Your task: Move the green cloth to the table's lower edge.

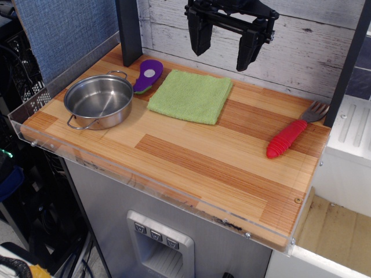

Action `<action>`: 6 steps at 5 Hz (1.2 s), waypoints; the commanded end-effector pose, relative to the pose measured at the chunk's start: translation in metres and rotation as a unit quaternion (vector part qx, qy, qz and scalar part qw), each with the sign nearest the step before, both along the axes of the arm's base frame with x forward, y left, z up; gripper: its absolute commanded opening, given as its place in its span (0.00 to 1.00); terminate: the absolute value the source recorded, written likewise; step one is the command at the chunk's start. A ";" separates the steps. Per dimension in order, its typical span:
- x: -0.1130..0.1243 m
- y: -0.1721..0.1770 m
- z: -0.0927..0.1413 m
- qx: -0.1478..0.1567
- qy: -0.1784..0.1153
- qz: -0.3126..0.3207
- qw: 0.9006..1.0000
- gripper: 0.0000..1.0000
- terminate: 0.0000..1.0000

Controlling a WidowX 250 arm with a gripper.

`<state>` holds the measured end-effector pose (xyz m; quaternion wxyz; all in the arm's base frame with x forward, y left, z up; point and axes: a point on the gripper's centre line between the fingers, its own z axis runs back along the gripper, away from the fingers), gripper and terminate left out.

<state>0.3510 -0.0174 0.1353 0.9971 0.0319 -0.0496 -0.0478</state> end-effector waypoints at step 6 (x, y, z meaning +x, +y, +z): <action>0.040 0.047 -0.057 -0.006 -0.035 0.079 0.996 1.00 0.00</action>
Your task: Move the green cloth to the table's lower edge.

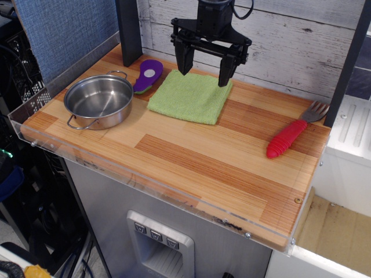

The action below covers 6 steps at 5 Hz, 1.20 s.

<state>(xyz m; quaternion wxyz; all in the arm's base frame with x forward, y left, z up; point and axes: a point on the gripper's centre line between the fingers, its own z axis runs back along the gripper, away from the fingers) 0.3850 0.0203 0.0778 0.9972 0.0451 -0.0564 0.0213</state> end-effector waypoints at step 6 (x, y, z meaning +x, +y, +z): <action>0.013 0.030 -0.062 -0.032 0.003 0.011 0.999 1.00 0.00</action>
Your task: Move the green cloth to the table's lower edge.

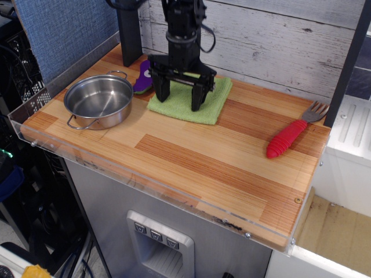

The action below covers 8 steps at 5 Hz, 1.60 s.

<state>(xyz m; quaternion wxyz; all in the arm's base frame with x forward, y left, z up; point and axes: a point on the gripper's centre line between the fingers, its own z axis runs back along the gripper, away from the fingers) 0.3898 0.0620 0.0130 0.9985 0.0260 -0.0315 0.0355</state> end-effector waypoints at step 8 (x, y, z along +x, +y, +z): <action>-0.099 -0.077 0.002 -0.017 0.070 -0.106 0.992 1.00 0.00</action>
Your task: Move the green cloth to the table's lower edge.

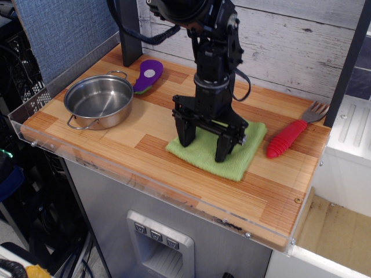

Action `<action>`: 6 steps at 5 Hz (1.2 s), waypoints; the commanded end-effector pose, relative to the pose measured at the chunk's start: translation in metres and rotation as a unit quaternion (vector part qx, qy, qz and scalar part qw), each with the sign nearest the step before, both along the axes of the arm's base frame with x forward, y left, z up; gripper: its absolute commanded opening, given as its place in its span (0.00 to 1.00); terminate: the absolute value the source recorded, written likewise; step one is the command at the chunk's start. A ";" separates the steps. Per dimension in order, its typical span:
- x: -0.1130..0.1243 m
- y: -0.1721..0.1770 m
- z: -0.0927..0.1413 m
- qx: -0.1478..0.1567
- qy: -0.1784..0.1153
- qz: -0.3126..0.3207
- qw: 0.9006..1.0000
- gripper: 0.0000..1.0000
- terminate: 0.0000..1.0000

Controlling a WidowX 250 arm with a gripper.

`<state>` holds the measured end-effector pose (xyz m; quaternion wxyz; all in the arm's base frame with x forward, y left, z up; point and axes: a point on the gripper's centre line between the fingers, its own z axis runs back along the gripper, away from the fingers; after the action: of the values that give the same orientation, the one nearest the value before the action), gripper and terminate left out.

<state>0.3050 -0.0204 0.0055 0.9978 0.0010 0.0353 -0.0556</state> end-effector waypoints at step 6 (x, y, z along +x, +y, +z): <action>0.025 0.009 0.147 -0.021 -0.185 0.015 0.982 1.00 0.00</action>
<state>0.3314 -0.0173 0.1326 0.9919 -0.0111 -0.1194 -0.0427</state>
